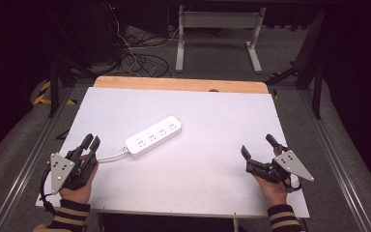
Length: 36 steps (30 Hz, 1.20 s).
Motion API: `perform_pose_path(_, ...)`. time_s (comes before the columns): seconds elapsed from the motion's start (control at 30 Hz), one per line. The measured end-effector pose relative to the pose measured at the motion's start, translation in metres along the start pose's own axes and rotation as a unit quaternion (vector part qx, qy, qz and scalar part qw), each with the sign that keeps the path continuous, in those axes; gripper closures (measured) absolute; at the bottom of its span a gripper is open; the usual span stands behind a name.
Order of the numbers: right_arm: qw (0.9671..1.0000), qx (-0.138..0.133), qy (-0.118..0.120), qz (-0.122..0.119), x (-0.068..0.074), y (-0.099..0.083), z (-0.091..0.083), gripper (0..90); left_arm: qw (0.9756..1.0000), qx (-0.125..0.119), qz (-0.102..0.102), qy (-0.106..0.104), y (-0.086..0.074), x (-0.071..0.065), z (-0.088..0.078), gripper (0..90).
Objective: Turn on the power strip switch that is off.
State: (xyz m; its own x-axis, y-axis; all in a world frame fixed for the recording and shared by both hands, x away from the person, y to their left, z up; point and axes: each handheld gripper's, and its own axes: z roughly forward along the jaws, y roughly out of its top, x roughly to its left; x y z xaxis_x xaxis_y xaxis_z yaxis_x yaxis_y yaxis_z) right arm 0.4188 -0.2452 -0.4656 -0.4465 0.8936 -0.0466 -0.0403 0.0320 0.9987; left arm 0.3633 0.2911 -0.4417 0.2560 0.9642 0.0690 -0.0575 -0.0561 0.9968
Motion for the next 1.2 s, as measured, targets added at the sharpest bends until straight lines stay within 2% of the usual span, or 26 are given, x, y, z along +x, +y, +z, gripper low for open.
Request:
perform_pose_path(0.23, 1.0, 0.001, 0.001, 0.0, 0.0, 0.0, 0.0, 6.1, 0.9999, 0.015, 0.0, -0.007, 0.0, 0.0, 0.001, 89.2)
perform_pose_path(0.33, 1.0, 0.0, 0.001, 0.0, 0.0, 0.0, 0.0, 6.1, 0.9997, 0.019, -0.003, -0.013, 0.0, 0.0, 0.001, 89.8)
perform_pose_path(0.37, 1.0, 0.001, 0.0, 0.0, 0.0, 0.0, 0.0, 6.1, 0.9993, 0.024, -0.012, -0.026, 0.001, 0.001, 0.001, 89.9)
perform_pose_path(0.43, 1.0, 0.0, 0.001, 0.001, 0.0, 0.0, -0.001, 6.2, 0.9988, 0.029, -0.022, -0.034, 0.0, 0.002, 0.002, 89.9)
perform_pose_path(0.57, 1.0, 0.002, 0.003, 0.0, 0.0, 0.0, -0.001, 6.6, 0.9988, 0.027, -0.026, -0.033, 0.002, 0.004, 0.001, 90.0)
perform_pose_path(0.63, 1.0, 0.005, 0.004, -0.001, 0.0, 0.0, -0.001, 6.7, 0.9985, 0.019, -0.038, -0.034, 0.006, 0.008, -0.002, 90.0)
perform_pose_path(0.73, 1.0, 0.005, 0.007, -0.002, 0.0, 0.0, 0.0, 7.0, 0.9984, 0.015, -0.042, -0.036, 0.008, 0.01, -0.004, 90.0)
perform_pose_path(0.8, 1.0, 0.007, 0.006, -0.003, 0.0, -0.001, 0.0, 7.1, 0.9979, 0.016, -0.052, -0.034, 0.012, 0.012, -0.005, 90.0)
perform_pose_path(0.93, 0.9999, 0.009, 0.005, -0.002, 0.001, -0.001, 0.0, 7.1, 0.9969, 0.028, -0.062, -0.04, 0.019, 0.015, -0.005, 90.0)
perform_pose_path(0.97, 0.9999, 0.009, 0.005, -0.001, 0.001, -0.001, 0.0, 7.2, 0.9957, 0.038, -0.071, -0.044, 0.026, 0.016, -0.005, 90.0)
perform_pose_path(1.1, 1.0, 0.008, 0.004, -0.002, 0.0, 0.0, -0.002, 7.2, 0.9955, 0.047, -0.068, -0.047, 0.036, 0.015, -0.003, 90.0)
perform_pose_path(1.17, 1.0, 0.008, 0.002, -0.002, -0.001, 0.0, -0.002, 7.2, 0.9961, 0.051, -0.051, -0.05, 0.046, 0.013, 0.0, 90.0)
perform_pose_path(1.2, 1.0, 0.007, 0.003, 0.0, -0.001, 0.0, -0.002, 7.2, 0.9961, 0.051, -0.051, -0.05, 0.046, 0.013, 0.0, 90.0)
